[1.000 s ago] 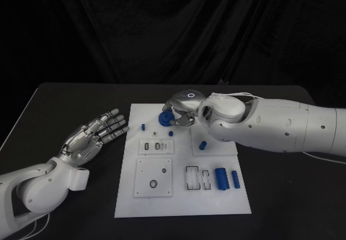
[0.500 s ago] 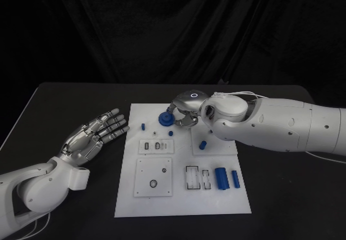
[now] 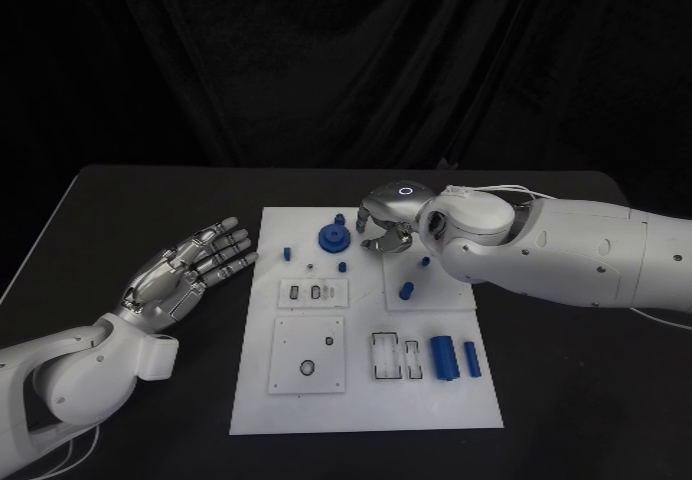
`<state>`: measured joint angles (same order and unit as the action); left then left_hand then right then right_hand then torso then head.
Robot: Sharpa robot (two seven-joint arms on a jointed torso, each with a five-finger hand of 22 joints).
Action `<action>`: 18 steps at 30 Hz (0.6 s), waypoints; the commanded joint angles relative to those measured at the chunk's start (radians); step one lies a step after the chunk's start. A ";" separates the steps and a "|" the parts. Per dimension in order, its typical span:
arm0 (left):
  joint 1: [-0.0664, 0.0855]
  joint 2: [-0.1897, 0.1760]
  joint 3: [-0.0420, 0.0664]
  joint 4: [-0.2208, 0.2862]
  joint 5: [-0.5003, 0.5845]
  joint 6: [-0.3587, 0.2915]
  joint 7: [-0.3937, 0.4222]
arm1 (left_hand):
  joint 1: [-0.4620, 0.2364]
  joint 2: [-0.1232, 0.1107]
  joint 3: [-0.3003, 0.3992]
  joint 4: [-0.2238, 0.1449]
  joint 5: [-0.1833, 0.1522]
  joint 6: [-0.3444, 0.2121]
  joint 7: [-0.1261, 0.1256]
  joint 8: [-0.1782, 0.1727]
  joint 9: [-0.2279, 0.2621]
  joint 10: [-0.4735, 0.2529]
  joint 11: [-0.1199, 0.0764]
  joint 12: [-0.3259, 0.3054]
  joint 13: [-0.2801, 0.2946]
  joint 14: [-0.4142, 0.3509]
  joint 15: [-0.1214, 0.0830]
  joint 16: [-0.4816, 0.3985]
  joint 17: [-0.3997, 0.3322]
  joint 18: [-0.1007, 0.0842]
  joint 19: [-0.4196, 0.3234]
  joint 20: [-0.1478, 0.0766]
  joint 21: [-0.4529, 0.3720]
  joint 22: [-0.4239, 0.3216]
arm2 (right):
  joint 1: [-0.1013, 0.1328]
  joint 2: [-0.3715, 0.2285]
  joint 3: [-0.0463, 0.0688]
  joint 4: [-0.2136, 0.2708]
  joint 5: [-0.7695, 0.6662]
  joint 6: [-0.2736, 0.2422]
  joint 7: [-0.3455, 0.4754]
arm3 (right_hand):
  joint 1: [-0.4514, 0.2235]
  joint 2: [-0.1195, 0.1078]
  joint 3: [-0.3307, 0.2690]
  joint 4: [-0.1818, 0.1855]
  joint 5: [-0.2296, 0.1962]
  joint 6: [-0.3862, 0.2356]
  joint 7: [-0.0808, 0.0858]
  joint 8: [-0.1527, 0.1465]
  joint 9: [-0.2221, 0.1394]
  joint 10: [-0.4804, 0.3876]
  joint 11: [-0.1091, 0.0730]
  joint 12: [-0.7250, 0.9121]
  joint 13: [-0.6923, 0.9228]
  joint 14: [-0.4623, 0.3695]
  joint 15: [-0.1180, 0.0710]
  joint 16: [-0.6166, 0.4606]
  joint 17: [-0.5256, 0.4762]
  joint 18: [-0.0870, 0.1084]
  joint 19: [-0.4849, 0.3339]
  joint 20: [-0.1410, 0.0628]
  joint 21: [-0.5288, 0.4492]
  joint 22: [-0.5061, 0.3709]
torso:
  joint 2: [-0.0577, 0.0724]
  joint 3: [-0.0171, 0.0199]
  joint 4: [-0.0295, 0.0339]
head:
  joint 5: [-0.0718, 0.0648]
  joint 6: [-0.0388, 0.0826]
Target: Assemble the parts on the task board
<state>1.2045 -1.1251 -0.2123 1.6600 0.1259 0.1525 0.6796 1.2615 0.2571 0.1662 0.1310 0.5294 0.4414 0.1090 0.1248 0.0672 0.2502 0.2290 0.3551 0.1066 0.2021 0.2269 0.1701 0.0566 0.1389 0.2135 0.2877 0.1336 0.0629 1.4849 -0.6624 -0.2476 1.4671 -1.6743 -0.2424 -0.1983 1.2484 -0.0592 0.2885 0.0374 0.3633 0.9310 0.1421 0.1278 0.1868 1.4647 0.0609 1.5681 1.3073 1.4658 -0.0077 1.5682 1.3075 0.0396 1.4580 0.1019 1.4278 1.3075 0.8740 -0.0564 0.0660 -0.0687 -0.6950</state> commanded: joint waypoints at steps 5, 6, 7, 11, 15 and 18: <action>0.001 -0.007 0.000 0.008 -0.002 0.008 0.116 | -0.012 -0.001 0.007 -0.002 0.003 0.006 0.004 0.003 0.001 0.001 0.007 0.004 0.001 -0.004 0.003 0.005 -0.002 -0.011 -0.004 0.000 0.000 0.000 | 0.024 -0.076 0.001 0.055 -0.004 -0.113 -0.003 | -0.018 0.001 -0.002 0.012 -0.026 0.008 -0.008 0.000 0.000 0.106 -0.005 0.003 0.263 0.105 0.002 0.003 0.263 0.005 0.005 0.005 0.002 0.180 | 0.000 -0.0008 0.0002 | 0.000 0.004; 0.001 -0.008 0.000 0.008 -0.002 0.008 0.117 | -0.012 -0.001 0.007 -0.002 0.003 0.006 0.004 0.003 0.001 0.001 0.007 0.004 0.001 -0.004 0.003 0.005 -0.002 -0.011 -0.004 0.000 0.000 0.000 | 0.029 -0.091 0.001 0.066 -0.002 -0.119 -0.004 | -0.018 0.002 -0.003 0.013 -0.029 0.009 -0.009 0.000 0.000 0.106 -0.006 0.003 0.263 0.105 0.002 0.003 0.263 0.005 0.006 0.004 0.003 0.181 | 0.000 -0.0008 0.0002 | 0.000 0.004; 0.001 -0.008 0.000 0.009 -0.002 0.008 0.117 | -0.012 -0.001 0.007 -0.002 0.003 0.006 0.004 0.003 0.001 0.001 0.007 0.004 0.001 -0.004 0.003 0.005 -0.002 -0.011 -0.004 0.000 0.000 0.000 | 0.034 -0.106 0.001 0.078 0.001 -0.125 -0.004 | -0.018 0.002 -0.003 0.013 -0.029 0.009 -0.009 0.000 0.000 0.106 -0.006 0.003 0.263 0.105 0.002 0.003 0.263 0.005 0.006 0.004 0.003 0.181 | 0.000 -0.0007 -0.0001 | 0.000 0.004; 0.001 -0.009 0.000 0.010 -0.002 0.007 0.117 | -0.012 -0.001 0.007 -0.002 0.003 0.006 0.004 0.003 0.001 0.001 0.007 0.004 0.001 -0.004 0.003 0.005 -0.002 -0.011 -0.004 0.000 0.000 0.000 | 0.052 -0.175 0.001 0.127 0.019 -0.148 -0.003 | -0.020 0.001 -0.005 0.017 -0.041 0.012 -0.012 -0.001 0.001 0.106 -0.012 0.003 0.263 0.105 -0.003 0.003 0.263 0.001 0.015 0.000 0.014 0.188 | -0.001 -0.0007 -0.0008 | -0.003 0.006; 0.001 -0.005 0.000 0.008 -0.002 0.008 0.118 | -0.012 -0.001 0.007 -0.002 0.003 0.006 0.004 0.003 0.001 0.001 0.007 0.004 0.001 -0.004 0.003 0.005 -0.002 -0.011 -0.004 0.000 0.000 0.000 | 0.060 -0.239 0.000 0.156 0.040 -0.167 0.007 | -0.023 -0.001 -0.010 0.026 -0.055 -0.006 -0.022 -0.017 -0.005 0.106 -0.028 0.003 0.263 0.105 -0.017 0.003 0.263 -0.005 0.031 -0.012 0.034 0.201 | -0.001 -0.0010 -0.0010 | -0.007 0.012; 0.001 -0.002 0.000 0.007 -0.002 0.009 0.117 | -0.012 -0.001 0.007 -0.002 0.003 0.006 0.004 0.003 0.001 0.001 0.007 0.004 0.001 -0.004 0.003 0.005 -0.002 -0.011 -0.004 0.000 0.000 0.000 | 0.059 -0.284 0.000 0.171 0.054 -0.166 0.006 | -0.018 -0.003 -0.013 0.034 -0.075 -0.020 -0.047 -0.032 -0.013 0.106 -0.051 0.003 0.263 0.105 -0.037 0.003 0.263 -0.006 0.033 -0.030 0.036 0.203 | -0.001 -0.0017 -0.0002 | -0.005 0.013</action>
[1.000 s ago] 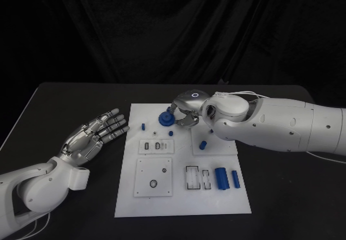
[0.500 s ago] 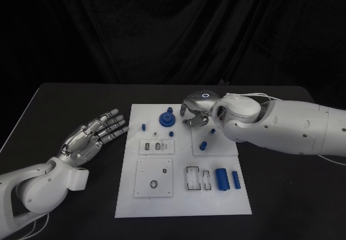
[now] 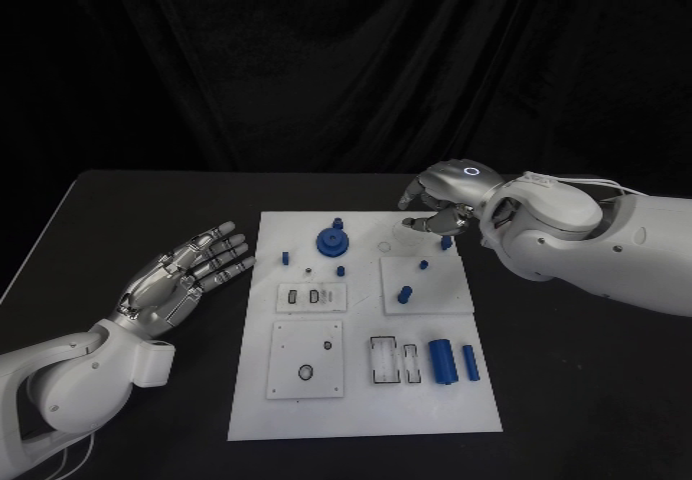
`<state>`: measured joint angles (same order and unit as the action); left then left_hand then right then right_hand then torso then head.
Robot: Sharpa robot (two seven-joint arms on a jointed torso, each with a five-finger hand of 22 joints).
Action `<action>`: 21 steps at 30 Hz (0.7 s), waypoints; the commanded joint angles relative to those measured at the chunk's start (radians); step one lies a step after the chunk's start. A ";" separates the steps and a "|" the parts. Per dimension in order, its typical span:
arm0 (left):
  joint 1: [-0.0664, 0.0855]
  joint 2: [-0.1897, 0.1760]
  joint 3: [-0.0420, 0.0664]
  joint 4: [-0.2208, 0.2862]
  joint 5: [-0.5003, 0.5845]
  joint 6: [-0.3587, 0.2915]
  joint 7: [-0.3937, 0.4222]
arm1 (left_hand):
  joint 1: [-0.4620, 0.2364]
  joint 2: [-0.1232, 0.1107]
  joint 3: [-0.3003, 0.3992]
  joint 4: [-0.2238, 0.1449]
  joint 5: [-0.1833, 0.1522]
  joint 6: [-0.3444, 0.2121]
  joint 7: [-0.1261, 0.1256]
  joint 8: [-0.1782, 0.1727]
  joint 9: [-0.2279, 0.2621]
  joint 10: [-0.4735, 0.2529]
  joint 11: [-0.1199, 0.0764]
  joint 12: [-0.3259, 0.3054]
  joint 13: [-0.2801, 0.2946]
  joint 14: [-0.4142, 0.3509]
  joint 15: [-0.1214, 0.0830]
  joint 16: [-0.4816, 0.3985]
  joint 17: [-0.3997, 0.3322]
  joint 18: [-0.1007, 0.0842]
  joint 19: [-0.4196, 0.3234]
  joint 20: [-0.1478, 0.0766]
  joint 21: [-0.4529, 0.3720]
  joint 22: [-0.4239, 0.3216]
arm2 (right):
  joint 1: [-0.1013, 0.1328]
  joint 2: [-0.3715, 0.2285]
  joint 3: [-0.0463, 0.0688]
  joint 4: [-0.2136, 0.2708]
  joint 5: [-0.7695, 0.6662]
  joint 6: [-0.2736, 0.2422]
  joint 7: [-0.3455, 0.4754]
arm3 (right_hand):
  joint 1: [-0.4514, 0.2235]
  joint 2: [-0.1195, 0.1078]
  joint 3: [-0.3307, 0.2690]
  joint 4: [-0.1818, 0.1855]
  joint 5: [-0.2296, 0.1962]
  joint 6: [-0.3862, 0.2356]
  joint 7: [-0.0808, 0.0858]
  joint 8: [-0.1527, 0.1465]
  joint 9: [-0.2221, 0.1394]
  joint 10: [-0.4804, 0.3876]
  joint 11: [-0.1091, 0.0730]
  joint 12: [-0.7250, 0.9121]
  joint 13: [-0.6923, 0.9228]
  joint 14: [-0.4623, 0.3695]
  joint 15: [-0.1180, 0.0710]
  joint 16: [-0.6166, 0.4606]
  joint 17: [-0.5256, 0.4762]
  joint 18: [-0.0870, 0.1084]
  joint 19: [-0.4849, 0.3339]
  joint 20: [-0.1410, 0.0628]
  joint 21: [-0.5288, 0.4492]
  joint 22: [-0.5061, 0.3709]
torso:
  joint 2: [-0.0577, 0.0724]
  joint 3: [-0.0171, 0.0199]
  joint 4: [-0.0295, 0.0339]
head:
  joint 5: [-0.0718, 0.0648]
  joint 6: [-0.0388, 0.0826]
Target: Assemble the parts on the task board
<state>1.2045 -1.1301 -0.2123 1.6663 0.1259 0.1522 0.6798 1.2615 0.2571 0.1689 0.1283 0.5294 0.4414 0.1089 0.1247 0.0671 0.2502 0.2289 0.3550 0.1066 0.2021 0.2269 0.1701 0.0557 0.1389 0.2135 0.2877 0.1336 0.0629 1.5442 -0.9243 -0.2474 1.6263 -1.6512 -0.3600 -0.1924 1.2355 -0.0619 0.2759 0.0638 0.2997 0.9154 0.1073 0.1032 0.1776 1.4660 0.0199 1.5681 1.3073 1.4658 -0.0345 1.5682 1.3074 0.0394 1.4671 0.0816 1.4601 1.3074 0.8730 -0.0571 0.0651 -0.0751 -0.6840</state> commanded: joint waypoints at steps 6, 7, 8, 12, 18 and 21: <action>0.001 0.008 0.000 0.000 -0.002 0.013 0.118 | -0.013 -0.001 0.005 0.000 0.003 0.006 0.004 0.003 0.001 0.001 0.007 0.004 0.001 -0.004 0.003 0.005 -0.001 -0.011 -0.005 0.000 0.000 0.000 | -0.025 -0.094 -0.001 0.032 0.053 -0.051 -0.003 | -0.006 -0.009 -0.013 0.021 -0.055 -0.022 -0.016 -0.024 -0.015 0.105 -0.017 0.003 0.263 0.105 -0.018 0.003 0.263 -0.006 0.024 -0.021 0.002 0.204 | -0.001 -0.0010 0.0015 | -0.005 0.002; 0.001 0.008 0.000 0.000 -0.002 0.012 0.118 | -0.013 -0.001 0.006 0.000 0.003 0.005 0.004 0.003 0.001 0.001 0.008 0.004 0.001 -0.004 0.003 0.005 -0.001 -0.011 -0.005 0.000 -0.001 -0.001 | -0.031 -0.105 -0.001 0.033 0.058 -0.053 -0.002 | -0.006 -0.010 -0.015 0.023 -0.061 -0.023 -0.015 -0.025 -0.016 0.105 -0.016 0.003 0.263 0.105 -0.018 0.003 0.263 -0.006 0.023 -0.021 0.001 0.204 | -0.001 -0.0012 0.0016 | -0.003 0.000; 0.001 0.008 0.000 0.000 -0.002 0.012 0.118 | -0.013 -0.001 0.006 0.000 0.003 0.005 0.004 0.003 0.001 0.001 0.008 0.004 0.001 -0.004 0.003 0.005 -0.001 -0.011 -0.005 0.000 -0.001 -0.001 | -0.038 -0.116 -0.001 0.034 0.062 -0.056 -0.001 | -0.007 -0.012 -0.019 0.027 -0.071 -0.025 -0.015 -0.027 -0.017 0.105 -0.016 0.003 0.263 0.105 -0.018 0.003 0.263 -0.005 0.023 -0.021 0.000 0.204 | -0.001 -0.0011 0.0018 | -0.002 -0.001; 0.001 0.009 0.000 -0.002 -0.002 0.013 0.118 | -0.014 -0.001 0.006 0.000 0.003 0.004 0.004 0.003 0.001 0.001 0.008 0.004 0.001 -0.003 0.003 0.005 -0.001 -0.011 -0.004 0.000 0.000 0.000 | -0.055 -0.146 -0.002 0.037 0.071 -0.071 0.004 | -0.009 -0.017 -0.031 0.039 -0.100 -0.033 -0.010 -0.033 -0.023 0.105 -0.013 0.003 0.263 0.105 -0.017 0.003 0.263 -0.006 0.023 -0.021 -0.001 0.204 | -0.001 -0.0011 0.0053 | -0.005 -0.004; 0.001 0.014 0.000 -0.005 -0.002 0.016 0.118 | -0.014 -0.001 0.007 0.000 0.003 0.005 0.004 0.003 0.001 0.001 0.008 0.004 0.001 -0.003 0.004 0.005 -0.001 -0.011 -0.005 0.000 0.000 0.000 | -0.079 -0.181 -0.002 0.051 0.077 -0.092 0.015 | -0.013 -0.027 -0.057 0.066 -0.145 -0.054 -0.010 -0.038 -0.035 0.105 -0.012 0.003 0.263 0.105 -0.016 0.003 0.263 -0.005 0.023 -0.019 -0.004 0.205 | 0.001 -0.0010 0.0064 | -0.008 -0.005; 0.001 0.014 0.000 -0.007 -0.002 0.016 0.117 | -0.014 -0.001 0.007 0.000 0.003 0.005 0.004 0.003 0.001 0.001 0.008 0.004 0.001 -0.003 0.004 0.005 -0.001 -0.011 -0.005 0.000 0.000 0.000 | -0.087 -0.188 -0.002 0.053 0.077 -0.097 0.018 | -0.014 -0.030 -0.066 0.077 -0.158 -0.058 -0.007 -0.037 -0.038 0.105 -0.011 0.003 0.263 0.105 -0.014 0.003 0.263 -0.005 0.022 -0.019 -0.005 0.205 | 0.002 -0.0002 0.0029 | -0.005 -0.008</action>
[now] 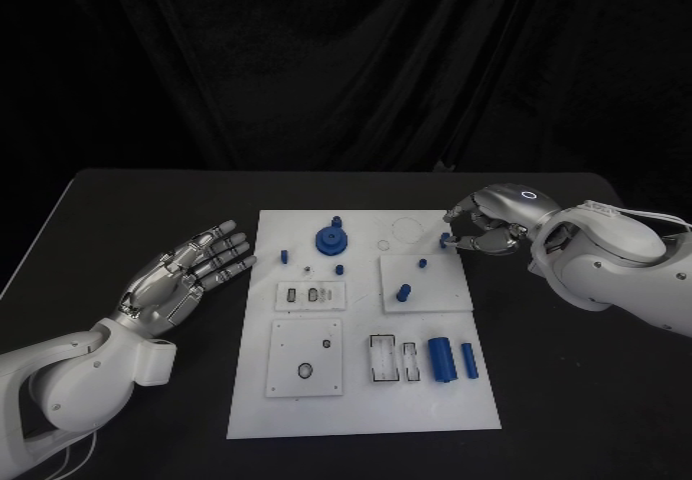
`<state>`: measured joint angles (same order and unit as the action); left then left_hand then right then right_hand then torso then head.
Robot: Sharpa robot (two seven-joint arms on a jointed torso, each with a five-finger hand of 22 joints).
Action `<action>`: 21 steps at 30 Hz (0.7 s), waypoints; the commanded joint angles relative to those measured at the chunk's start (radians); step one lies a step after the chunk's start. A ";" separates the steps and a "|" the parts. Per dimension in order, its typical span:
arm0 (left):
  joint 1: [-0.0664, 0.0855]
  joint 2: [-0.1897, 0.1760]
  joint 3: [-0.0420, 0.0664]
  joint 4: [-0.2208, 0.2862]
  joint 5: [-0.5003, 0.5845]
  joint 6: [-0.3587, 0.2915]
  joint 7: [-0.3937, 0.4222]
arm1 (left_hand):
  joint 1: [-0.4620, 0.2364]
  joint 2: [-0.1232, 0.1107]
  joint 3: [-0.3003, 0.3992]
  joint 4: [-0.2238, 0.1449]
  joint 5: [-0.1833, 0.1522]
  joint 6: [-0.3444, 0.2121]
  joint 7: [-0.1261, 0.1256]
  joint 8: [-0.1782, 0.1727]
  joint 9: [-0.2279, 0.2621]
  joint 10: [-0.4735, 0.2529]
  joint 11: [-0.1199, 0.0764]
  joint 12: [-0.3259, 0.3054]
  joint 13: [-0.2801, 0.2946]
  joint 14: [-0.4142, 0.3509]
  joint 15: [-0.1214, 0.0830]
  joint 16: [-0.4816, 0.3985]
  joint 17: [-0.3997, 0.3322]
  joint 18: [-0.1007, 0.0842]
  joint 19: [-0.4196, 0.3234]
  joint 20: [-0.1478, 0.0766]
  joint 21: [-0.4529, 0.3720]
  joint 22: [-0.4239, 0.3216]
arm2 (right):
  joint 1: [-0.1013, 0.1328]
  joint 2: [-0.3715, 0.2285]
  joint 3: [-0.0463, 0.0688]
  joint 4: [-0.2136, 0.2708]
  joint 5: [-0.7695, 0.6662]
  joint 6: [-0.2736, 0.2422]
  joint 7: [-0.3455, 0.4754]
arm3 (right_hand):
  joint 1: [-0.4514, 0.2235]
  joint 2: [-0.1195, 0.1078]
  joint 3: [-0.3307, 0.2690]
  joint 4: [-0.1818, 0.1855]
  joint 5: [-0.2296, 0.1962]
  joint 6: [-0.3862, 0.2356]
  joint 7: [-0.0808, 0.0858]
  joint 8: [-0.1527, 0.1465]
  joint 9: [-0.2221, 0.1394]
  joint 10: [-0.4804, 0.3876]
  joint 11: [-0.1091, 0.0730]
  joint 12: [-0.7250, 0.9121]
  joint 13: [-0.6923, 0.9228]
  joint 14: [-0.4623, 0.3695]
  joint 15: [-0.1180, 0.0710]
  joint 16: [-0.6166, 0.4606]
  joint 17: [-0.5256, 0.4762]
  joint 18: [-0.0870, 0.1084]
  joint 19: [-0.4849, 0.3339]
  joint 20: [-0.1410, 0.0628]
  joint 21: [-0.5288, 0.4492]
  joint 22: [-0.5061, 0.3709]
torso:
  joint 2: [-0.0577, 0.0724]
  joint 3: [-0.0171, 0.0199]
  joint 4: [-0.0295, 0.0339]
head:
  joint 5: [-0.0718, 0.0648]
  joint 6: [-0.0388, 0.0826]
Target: Assemble the parts on the task board
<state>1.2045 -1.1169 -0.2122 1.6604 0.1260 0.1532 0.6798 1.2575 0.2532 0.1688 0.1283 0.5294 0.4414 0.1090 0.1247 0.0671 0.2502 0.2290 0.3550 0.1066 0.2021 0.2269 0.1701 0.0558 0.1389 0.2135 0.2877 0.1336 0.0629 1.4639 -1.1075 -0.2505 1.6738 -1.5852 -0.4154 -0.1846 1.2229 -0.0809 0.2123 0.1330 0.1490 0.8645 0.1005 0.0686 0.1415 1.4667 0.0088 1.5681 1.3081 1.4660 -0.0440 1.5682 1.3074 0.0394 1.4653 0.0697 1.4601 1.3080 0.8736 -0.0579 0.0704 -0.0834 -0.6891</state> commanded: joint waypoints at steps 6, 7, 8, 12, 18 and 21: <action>0.001 0.002 0.000 -0.002 -0.002 0.016 0.117 | -0.010 0.003 0.007 0.000 0.003 0.005 0.004 0.003 0.001 0.001 0.008 0.004 0.001 -0.003 0.004 0.005 -0.001 -0.011 -0.005 0.000 0.000 0.000 | -0.019 -0.008 0.001 0.002 0.012 -0.039 0.013 | 0.000 -0.014 -0.008 0.014 -0.012 -0.011 0.002 -0.003 -0.004 0.104 0.002 0.003 0.263 0.105 -0.004 0.003 0.263 -0.004 0.022 -0.006 -0.009 0.203 | 0.002 0.0026 -0.0008 | 0.003 -0.005; 0.001 0.002 0.000 -0.002 -0.002 0.017 0.116 | -0.010 0.003 0.007 0.000 0.003 0.005 0.004 0.003 0.001 0.001 0.008 0.004 0.001 -0.003 0.004 0.005 -0.001 -0.011 -0.005 0.000 0.000 0.000 | -0.021 -0.008 0.001 0.001 0.013 -0.038 0.015 | 0.000 -0.014 -0.008 0.014 -0.012 -0.011 0.002 -0.003 -0.004 0.104 0.002 0.003 0.263 0.105 -0.004 0.003 0.263 -0.004 0.022 -0.006 -0.009 0.203 | 0.002 0.0027 -0.0004 | 0.003 -0.005; 0.001 0.002 0.000 -0.002 -0.002 0.018 0.116 | -0.010 0.003 0.007 0.000 0.003 0.005 0.004 0.003 0.001 0.001 0.008 0.004 0.001 -0.003 0.004 0.005 -0.001 -0.011 -0.005 0.000 0.000 0.000 | -0.022 -0.006 0.001 -0.001 0.014 -0.036 0.016 | 0.000 -0.015 -0.008 0.014 -0.013 -0.011 0.002 -0.002 -0.004 0.104 0.002 0.003 0.263 0.105 -0.004 0.003 0.263 -0.003 0.020 -0.006 -0.011 0.202 | 0.002 0.0019 0.0005 | 0.003 -0.006; 0.001 0.002 0.000 -0.002 -0.002 0.018 0.116 | -0.012 0.004 0.009 0.000 0.003 0.003 0.004 0.003 0.001 0.000 0.008 0.004 0.001 -0.004 0.004 0.005 -0.001 -0.011 -0.005 0.000 -0.001 -0.001 | -0.027 -0.002 0.001 -0.010 0.019 -0.030 0.019 | 0.004 -0.015 -0.009 0.014 -0.011 -0.010 0.003 -0.001 -0.004 0.104 0.003 0.003 0.263 0.105 -0.003 0.003 0.263 -0.003 0.020 -0.005 -0.011 0.202 | 0.002 0.0022 -0.0019 | 0.004 -0.010; 0.001 0.002 0.000 -0.004 -0.002 0.019 0.115 | -0.012 0.004 0.009 0.000 0.003 0.003 0.004 0.003 0.001 0.000 0.008 0.004 0.001 -0.004 0.004 0.005 -0.001 -0.011 -0.005 0.000 -0.001 -0.001 | -0.033 0.006 0.001 -0.020 0.022 -0.023 0.019 | 0.023 -0.015 -0.010 0.014 0.000 -0.013 0.006 -0.001 -0.007 0.104 0.006 0.003 0.263 0.105 0.000 0.003 0.263 -0.002 0.016 -0.003 -0.017 0.200 | 0.001 0.0013 -0.0021 | 0.006 -0.014; 0.001 0.002 0.000 -0.005 -0.002 0.019 0.114 | -0.012 0.004 0.009 0.000 0.003 0.003 0.004 0.003 0.001 0.000 0.008 0.004 0.001 -0.004 0.004 0.005 -0.001 -0.011 -0.005 0.000 -0.001 -0.001 | -0.034 0.011 0.001 -0.025 0.022 -0.019 0.016 | 0.035 -0.015 -0.010 0.013 0.011 -0.015 0.006 -0.001 -0.009 0.104 0.006 0.003 0.263 0.105 0.000 0.003 0.263 -0.001 0.015 -0.002 -0.021 0.199 | 0.001 0.0012 -0.0027 | 0.007 -0.016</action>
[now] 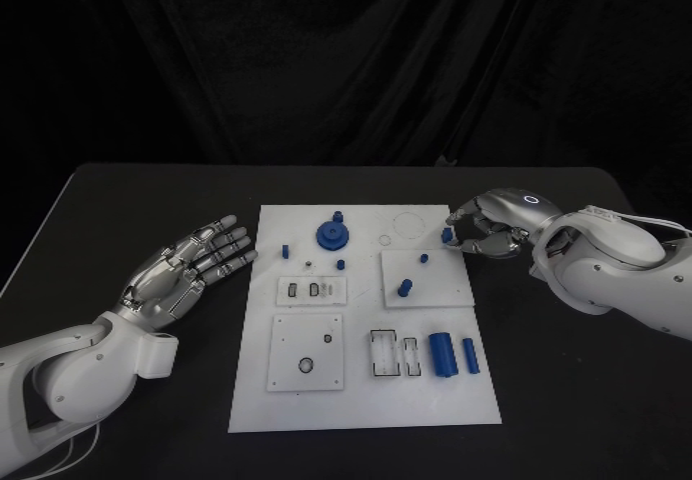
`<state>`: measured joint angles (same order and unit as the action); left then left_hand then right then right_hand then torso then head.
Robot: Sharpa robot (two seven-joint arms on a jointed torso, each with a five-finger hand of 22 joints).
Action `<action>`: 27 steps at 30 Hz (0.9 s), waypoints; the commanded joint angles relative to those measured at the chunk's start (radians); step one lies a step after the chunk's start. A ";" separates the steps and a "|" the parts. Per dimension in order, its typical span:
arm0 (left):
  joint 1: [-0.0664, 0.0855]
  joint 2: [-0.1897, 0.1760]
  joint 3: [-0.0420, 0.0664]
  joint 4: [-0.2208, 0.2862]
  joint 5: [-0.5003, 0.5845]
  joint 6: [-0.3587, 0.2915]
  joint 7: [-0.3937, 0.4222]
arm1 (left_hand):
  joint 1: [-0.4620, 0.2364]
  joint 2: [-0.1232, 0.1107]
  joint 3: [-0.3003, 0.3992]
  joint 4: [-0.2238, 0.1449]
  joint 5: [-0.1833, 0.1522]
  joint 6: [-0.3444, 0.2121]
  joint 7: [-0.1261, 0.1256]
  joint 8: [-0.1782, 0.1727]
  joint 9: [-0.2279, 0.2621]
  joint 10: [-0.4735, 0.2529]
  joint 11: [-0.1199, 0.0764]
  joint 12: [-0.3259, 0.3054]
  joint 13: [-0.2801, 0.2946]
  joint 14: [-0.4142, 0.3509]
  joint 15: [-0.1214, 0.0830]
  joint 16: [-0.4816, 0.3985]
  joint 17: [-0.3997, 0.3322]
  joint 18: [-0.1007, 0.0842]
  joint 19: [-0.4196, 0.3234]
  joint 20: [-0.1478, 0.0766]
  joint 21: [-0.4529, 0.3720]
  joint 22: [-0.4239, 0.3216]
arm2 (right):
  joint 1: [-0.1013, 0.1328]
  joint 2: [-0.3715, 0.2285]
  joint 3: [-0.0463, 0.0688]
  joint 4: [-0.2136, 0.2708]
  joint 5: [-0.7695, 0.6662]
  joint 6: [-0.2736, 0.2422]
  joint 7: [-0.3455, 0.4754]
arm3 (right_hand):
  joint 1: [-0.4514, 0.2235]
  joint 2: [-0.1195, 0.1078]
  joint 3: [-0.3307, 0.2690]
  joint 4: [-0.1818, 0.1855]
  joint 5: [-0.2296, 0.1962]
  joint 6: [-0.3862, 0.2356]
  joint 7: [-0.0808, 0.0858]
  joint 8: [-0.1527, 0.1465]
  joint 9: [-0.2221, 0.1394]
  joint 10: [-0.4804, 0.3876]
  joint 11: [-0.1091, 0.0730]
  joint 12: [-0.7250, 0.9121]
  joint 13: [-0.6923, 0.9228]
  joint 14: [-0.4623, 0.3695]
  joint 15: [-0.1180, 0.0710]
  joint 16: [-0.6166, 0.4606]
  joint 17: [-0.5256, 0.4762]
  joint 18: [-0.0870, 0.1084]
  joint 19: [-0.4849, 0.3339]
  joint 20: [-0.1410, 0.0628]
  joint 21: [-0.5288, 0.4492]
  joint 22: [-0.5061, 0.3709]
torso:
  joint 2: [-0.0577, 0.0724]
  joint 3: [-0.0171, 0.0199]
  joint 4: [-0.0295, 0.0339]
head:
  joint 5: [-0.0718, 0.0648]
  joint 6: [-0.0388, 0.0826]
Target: Assemble the parts on the task board
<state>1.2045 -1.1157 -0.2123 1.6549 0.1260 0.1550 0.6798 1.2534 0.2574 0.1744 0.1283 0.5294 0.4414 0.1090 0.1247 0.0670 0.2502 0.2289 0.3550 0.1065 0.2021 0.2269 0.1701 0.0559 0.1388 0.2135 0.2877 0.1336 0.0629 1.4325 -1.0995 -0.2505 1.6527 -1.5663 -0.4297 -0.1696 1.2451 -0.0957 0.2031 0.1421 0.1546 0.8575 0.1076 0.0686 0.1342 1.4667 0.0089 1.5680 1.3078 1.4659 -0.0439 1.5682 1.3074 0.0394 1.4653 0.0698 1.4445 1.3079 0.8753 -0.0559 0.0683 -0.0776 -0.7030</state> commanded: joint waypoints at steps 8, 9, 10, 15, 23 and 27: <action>0.001 0.000 0.000 0.001 -0.002 0.018 0.112 | -0.009 0.000 0.005 0.000 0.003 0.002 0.005 0.002 0.001 -0.001 0.009 0.004 0.001 -0.005 0.004 0.005 -0.002 -0.011 -0.006 0.000 -0.001 -0.001 | -0.004 0.016 0.001 -0.019 0.004 0.010 -0.006 | 0.048 0.005 0.002 -0.003 0.053 -0.020 0.002 -0.002 -0.009 0.104 0.009 0.003 0.263 0.105 0.003 0.003 0.263 0.002 0.007 0.000 -0.018 0.195 | 0.000 -0.0007 -0.0013 | 0.003 -0.004; 0.001 0.000 0.000 0.001 -0.002 0.018 0.112 | -0.009 0.000 0.005 0.000 0.003 0.002 0.005 0.002 0.001 -0.001 0.009 0.004 0.001 -0.005 0.004 0.005 -0.002 -0.011 -0.006 0.000 -0.001 -0.001 | -0.004 0.018 0.001 -0.019 0.004 0.012 -0.007 | 0.048 0.005 0.002 -0.003 0.053 -0.020 0.002 -0.002 -0.009 0.104 0.009 0.003 0.263 0.105 0.003 0.003 0.263 0.002 0.007 0.000 -0.018 0.195 | 0.000 -0.0007 -0.0010 | 0.003 -0.005; 0.001 0.000 0.000 0.001 -0.002 0.018 0.112 | -0.009 0.000 0.005 0.000 0.003 0.002 0.005 0.002 0.001 -0.001 0.009 0.004 0.001 -0.005 0.004 0.005 -0.002 -0.011 -0.006 0.000 -0.001 -0.001 | -0.004 0.019 0.001 -0.019 0.004 0.013 -0.008 | 0.049 0.005 0.002 -0.003 0.054 -0.020 0.002 -0.001 -0.009 0.104 0.009 0.003 0.263 0.105 0.003 0.003 0.263 0.003 0.006 0.001 -0.020 0.194 | 0.000 -0.0006 -0.0011 | 0.004 -0.005; 0.001 -0.003 0.000 0.004 -0.002 0.018 0.110 | -0.009 0.000 0.005 0.000 0.003 0.002 0.005 0.002 0.001 -0.001 0.009 0.004 0.001 -0.005 0.004 0.005 -0.002 -0.011 -0.006 0.000 -0.001 -0.001 | -0.004 0.023 0.001 -0.023 0.004 0.020 -0.012 | 0.050 0.006 0.003 -0.003 0.055 -0.020 0.003 -0.001 -0.010 0.104 0.009 0.003 0.263 0.105 0.003 0.003 0.263 0.004 0.003 0.001 -0.024 0.192 | -0.001 -0.0009 -0.0011 | 0.003 -0.007; 0.001 -0.004 0.000 0.004 -0.002 0.019 0.109 | -0.009 0.000 0.005 0.000 0.003 0.002 0.005 0.002 0.001 -0.001 0.009 0.004 0.001 -0.005 0.004 0.005 -0.002 -0.011 -0.006 0.000 -0.001 -0.001 | -0.004 0.035 0.001 -0.033 0.004 0.035 -0.017 | 0.065 0.011 0.004 -0.006 0.056 0.005 0.009 0.012 -0.006 0.104 0.014 0.003 0.263 0.105 0.006 0.003 0.263 0.007 -0.004 0.003 -0.036 0.188 | -0.001 -0.0012 0.0000 | 0.005 -0.008; 0.001 -0.004 0.000 0.003 -0.002 0.020 0.108 | -0.010 0.000 0.007 -0.001 0.003 0.002 0.005 0.002 0.001 -0.001 0.009 0.005 0.001 -0.004 0.005 0.006 -0.001 -0.012 -0.006 0.000 -0.001 -0.001 | -0.004 0.040 0.001 -0.038 0.004 0.039 -0.018 | 0.072 0.012 0.004 -0.007 0.058 0.032 0.009 0.026 0.001 0.104 0.015 0.003 0.263 0.105 0.007 0.003 0.263 0.007 -0.005 0.005 -0.040 0.187 | -0.001 -0.0010 -0.0001 | 0.005 -0.009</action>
<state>1.2045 -1.1199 -0.2123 1.6569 0.1260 0.1576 0.6798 1.2535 0.2573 0.1744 0.1284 0.5294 0.4414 0.1090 0.1247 0.0670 0.2502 0.2289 0.3550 0.1065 0.2021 0.2269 0.1701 0.0559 0.1389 0.2135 0.2877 0.1336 0.0630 1.4308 -1.0601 -0.2503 1.6173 -1.5610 -0.4047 -0.1719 1.3063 -0.0846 0.2060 0.1392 0.2086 0.8829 0.1160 0.0906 0.1338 1.4664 0.0164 1.5681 1.3076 1.4658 -0.0438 1.5682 1.3074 0.0394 1.4653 0.0698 1.4111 1.3076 0.8741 -0.0570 0.0679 -0.0729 -0.7116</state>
